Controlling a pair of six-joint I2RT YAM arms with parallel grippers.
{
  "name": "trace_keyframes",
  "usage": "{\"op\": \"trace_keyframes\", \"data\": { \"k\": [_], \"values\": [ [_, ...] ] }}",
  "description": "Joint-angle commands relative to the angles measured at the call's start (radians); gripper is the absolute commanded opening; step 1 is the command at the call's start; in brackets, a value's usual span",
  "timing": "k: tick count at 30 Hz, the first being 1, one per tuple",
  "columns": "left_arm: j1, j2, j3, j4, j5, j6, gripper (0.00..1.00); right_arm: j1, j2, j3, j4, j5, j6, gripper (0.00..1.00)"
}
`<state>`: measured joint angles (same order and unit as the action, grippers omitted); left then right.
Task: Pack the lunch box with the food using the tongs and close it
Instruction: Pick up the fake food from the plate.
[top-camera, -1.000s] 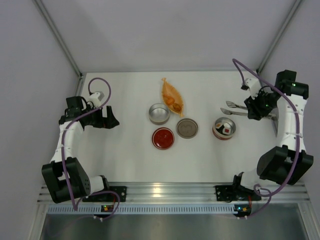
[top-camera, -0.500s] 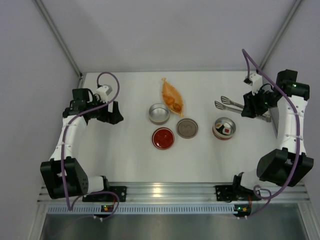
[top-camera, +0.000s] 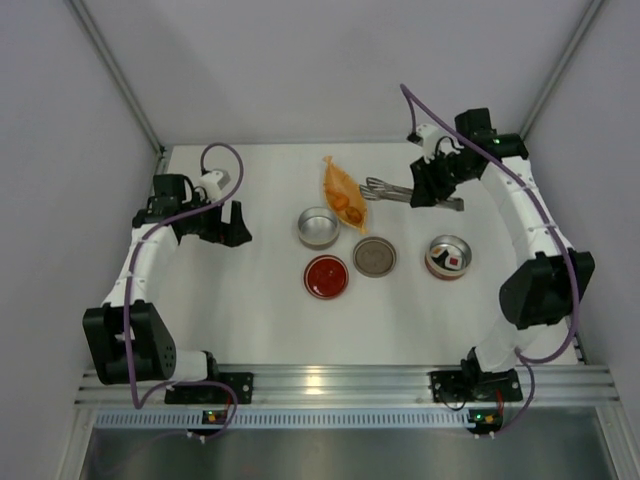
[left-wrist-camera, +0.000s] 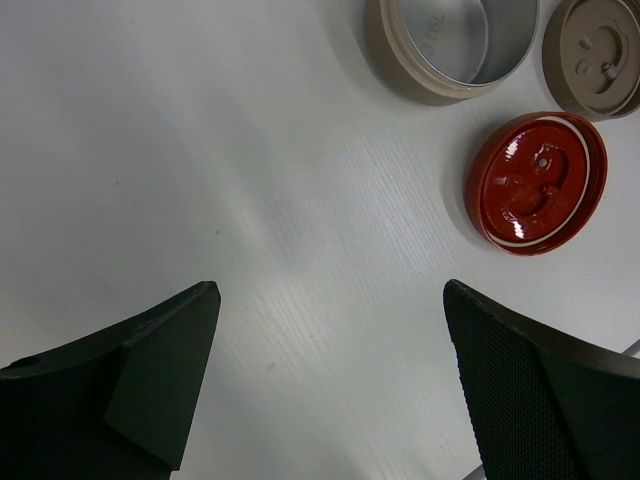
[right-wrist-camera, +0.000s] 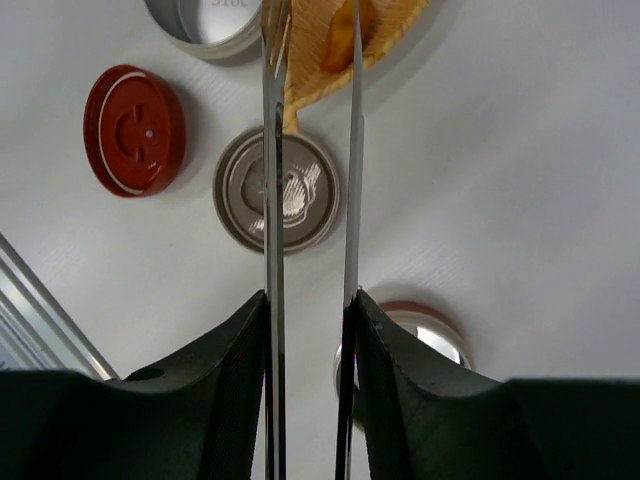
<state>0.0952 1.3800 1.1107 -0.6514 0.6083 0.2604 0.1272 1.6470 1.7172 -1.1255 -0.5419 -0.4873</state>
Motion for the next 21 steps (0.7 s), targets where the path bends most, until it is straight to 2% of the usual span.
{"op": "trace_keyframes", "data": {
  "k": [1, 9, 17, 21],
  "values": [
    [-0.005, 0.004, 0.003, 0.013, 0.004, 0.003, 0.98, 0.057, 0.121, 0.159, 0.086, 0.002, 0.046, 0.36],
    [-0.005, 0.030, -0.008, 0.007, 0.013, 0.016, 0.98, 0.124, 0.387, 0.370, 0.055, -0.015, 0.019, 0.34],
    [-0.003, 0.040, -0.025, 0.016, 0.008, 0.022, 0.98, 0.127, 0.444, 0.354, 0.081, -0.046, 0.023, 0.34],
    [-0.005, 0.045, -0.034, 0.022, 0.005, 0.020, 0.98, 0.126, 0.422, 0.320, 0.073, 0.003, 0.003, 0.34]
  ]
}}
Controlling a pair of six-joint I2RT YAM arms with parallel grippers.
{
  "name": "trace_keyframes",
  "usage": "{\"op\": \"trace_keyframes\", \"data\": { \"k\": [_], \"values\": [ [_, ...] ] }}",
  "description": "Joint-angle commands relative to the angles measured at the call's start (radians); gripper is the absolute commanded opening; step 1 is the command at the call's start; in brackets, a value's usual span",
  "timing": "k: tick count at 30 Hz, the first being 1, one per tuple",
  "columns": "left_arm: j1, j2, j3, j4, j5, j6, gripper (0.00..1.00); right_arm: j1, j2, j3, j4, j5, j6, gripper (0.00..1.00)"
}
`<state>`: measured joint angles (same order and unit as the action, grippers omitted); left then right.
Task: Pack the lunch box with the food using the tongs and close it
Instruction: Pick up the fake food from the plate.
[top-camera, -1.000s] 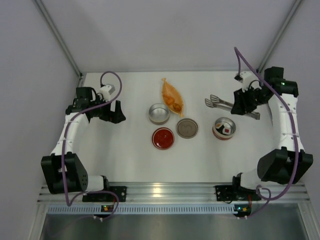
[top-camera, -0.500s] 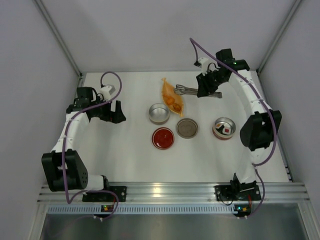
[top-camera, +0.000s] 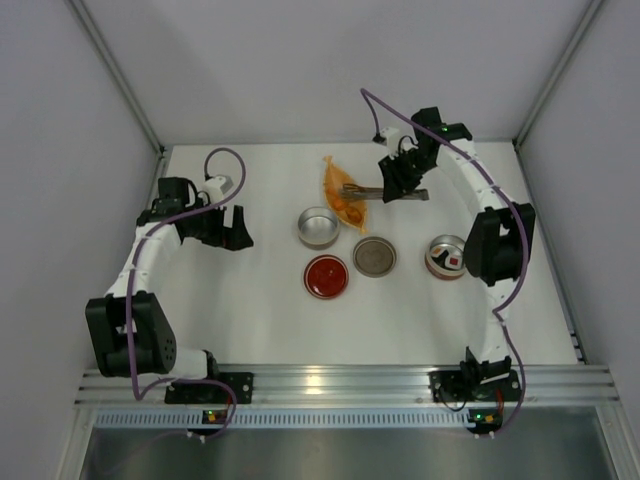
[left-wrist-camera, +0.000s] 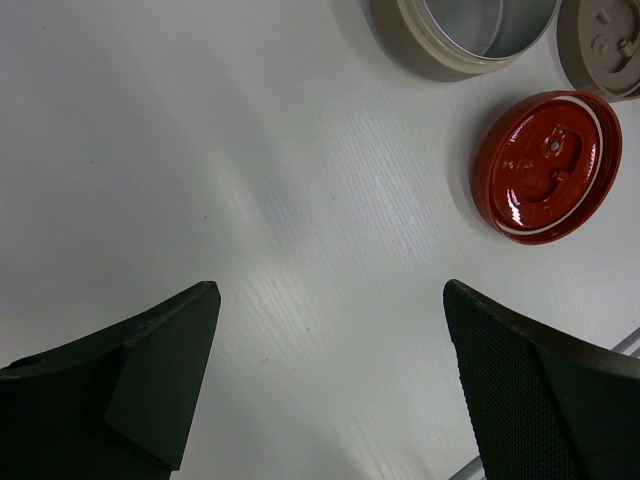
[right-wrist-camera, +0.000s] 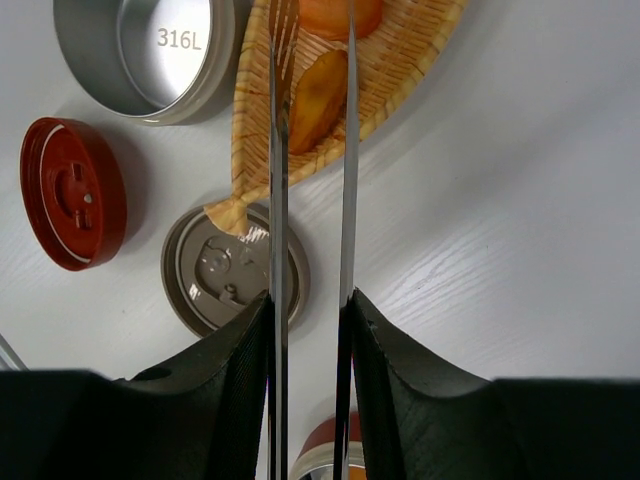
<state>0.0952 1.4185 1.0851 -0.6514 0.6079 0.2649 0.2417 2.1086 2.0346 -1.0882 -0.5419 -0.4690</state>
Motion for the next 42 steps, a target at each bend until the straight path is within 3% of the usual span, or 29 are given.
{"op": "trace_keyframes", "data": {
  "k": [1, 13, 17, 42],
  "values": [
    [-0.003, 0.011, -0.007, 0.022, 0.004, 0.014, 0.98, 0.014, -0.042, 0.001, 0.018, 0.014, -0.020, 0.34],
    [-0.005, 0.003, -0.011, 0.027, 0.006, 0.005, 0.98, 0.047, -0.174, -0.074, -0.062, 0.174, -0.031, 0.38],
    [-0.005, 0.002, -0.011, 0.026, 0.004, 0.004, 0.98, 0.068, -0.165, -0.059, -0.085, 0.187, -0.016, 0.42],
    [-0.005, -0.001, -0.030, 0.038, -0.010, 0.017, 0.98, 0.160, -0.090, -0.013, -0.138, 0.352, -0.022, 0.44]
  ]
}}
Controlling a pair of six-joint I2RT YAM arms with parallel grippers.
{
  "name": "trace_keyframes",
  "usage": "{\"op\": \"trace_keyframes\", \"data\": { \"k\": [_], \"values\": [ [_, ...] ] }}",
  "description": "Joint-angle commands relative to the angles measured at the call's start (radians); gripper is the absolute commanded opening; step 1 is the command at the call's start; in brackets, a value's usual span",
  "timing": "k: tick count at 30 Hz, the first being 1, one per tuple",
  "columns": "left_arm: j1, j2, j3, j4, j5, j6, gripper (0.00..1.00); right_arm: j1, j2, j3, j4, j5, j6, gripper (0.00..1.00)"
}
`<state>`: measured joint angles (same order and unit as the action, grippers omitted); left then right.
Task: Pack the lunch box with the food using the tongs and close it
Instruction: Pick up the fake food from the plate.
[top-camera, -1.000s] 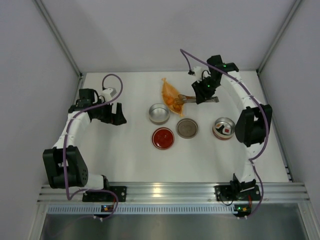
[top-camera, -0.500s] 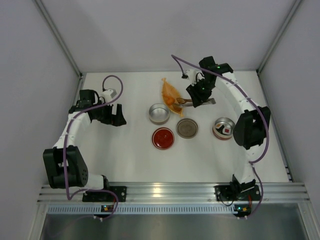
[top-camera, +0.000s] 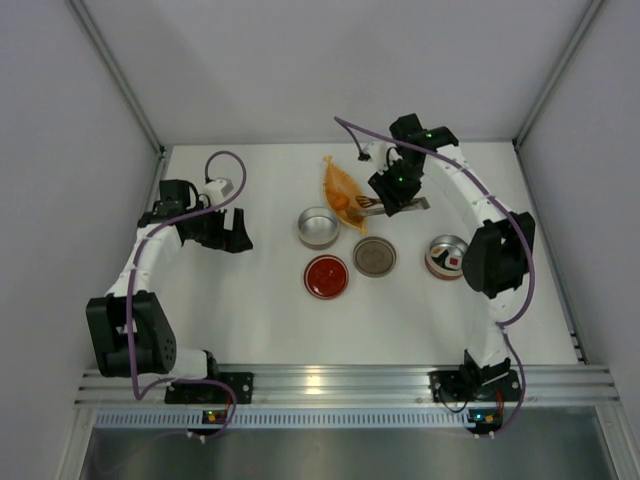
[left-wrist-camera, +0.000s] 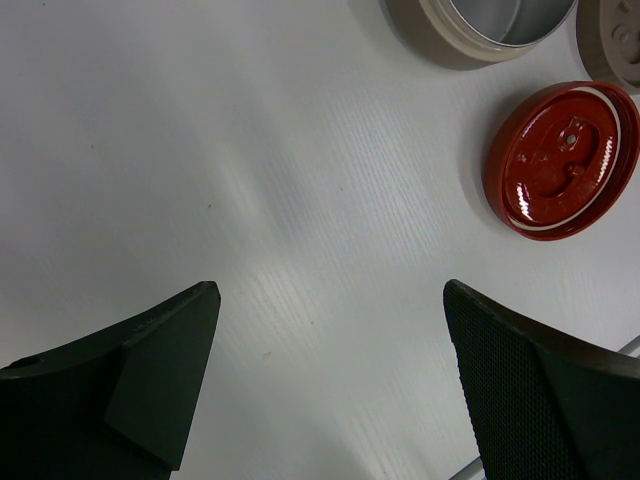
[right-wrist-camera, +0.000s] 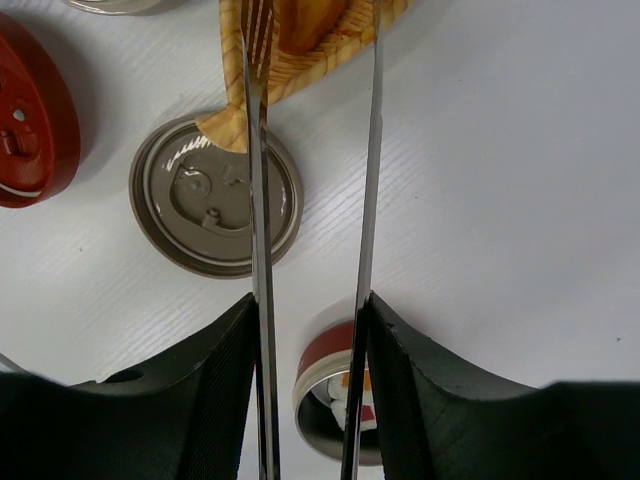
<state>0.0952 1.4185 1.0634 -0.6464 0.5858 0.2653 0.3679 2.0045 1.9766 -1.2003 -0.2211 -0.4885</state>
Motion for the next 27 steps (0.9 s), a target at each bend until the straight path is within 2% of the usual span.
{"op": "trace_keyframes", "data": {
  "k": [1, 13, 27],
  "values": [
    [-0.006, -0.001, -0.008, 0.033, 0.012, 0.015, 0.98, 0.043, 0.016, 0.047, -0.025, 0.037, -0.004, 0.44],
    [-0.005, 0.008, -0.006, 0.037, 0.009, 0.015, 0.98, 0.085, 0.048, 0.073, -0.030, 0.095, -0.009, 0.42],
    [-0.005, 0.005, -0.013, 0.044, 0.008, 0.014, 0.98, 0.083, 0.028, 0.149, -0.056, 0.109, -0.004, 0.26]
  ]
}}
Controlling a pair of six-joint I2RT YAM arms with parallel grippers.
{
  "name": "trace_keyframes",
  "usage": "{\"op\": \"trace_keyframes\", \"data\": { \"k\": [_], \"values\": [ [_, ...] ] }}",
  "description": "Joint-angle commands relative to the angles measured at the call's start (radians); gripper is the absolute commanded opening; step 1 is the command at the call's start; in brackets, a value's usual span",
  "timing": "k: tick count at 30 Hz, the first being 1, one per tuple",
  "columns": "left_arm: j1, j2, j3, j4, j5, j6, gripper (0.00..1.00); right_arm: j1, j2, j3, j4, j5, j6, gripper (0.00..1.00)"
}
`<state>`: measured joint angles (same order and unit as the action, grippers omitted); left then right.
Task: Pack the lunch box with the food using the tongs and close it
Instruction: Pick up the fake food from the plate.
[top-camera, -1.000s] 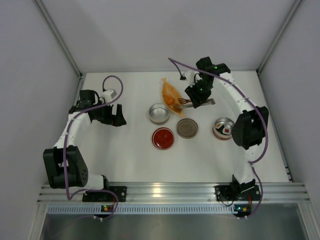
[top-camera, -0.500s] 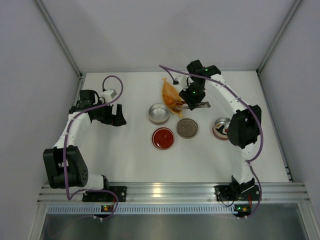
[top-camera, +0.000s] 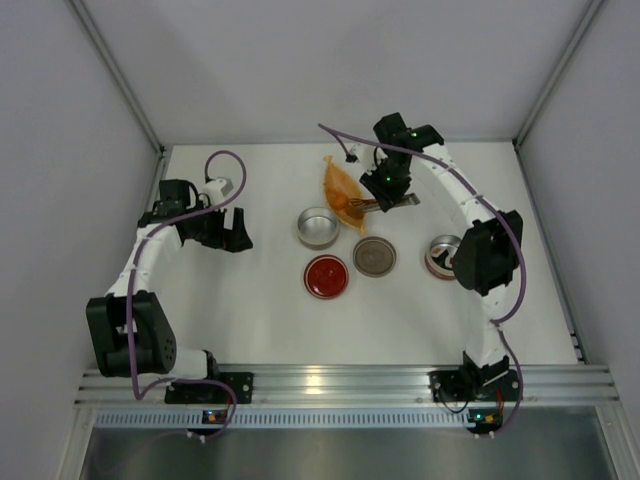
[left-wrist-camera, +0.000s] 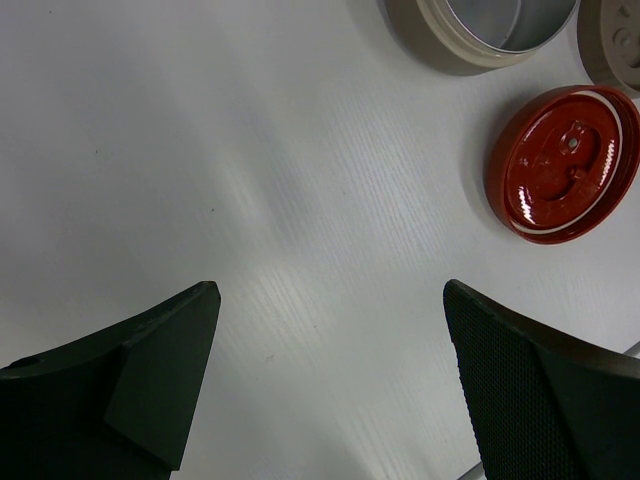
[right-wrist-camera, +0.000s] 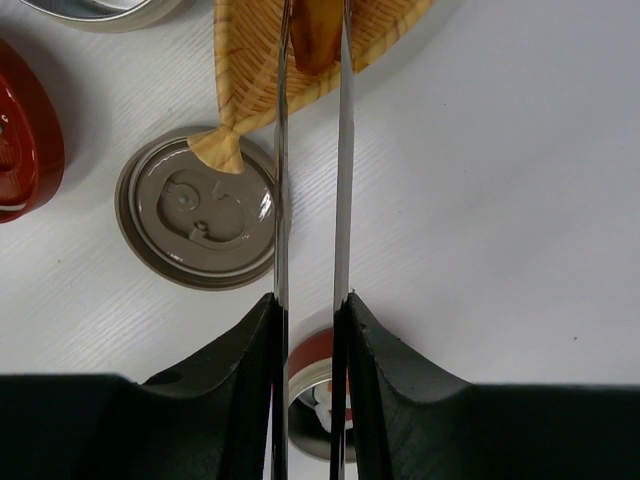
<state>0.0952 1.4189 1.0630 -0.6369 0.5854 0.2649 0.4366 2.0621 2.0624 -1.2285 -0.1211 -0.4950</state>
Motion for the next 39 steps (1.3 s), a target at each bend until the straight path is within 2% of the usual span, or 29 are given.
{"op": "trace_keyframes", "data": {
  "k": [1, 15, 39],
  "values": [
    [-0.003, 0.005, -0.015, 0.037, 0.005, 0.011, 0.98, 0.014, -0.036, 0.064, -0.026, 0.006, 0.004, 0.26],
    [-0.003, -0.018, -0.026, 0.052, -0.018, 0.002, 0.98, 0.011, -0.106, 0.067, -0.014, -0.023, 0.001, 0.18],
    [-0.003, -0.020, -0.024, 0.069, -0.010, -0.029, 0.98, 0.022, -0.197, 0.107, -0.058, -0.094, 0.012, 0.17]
  ]
}}
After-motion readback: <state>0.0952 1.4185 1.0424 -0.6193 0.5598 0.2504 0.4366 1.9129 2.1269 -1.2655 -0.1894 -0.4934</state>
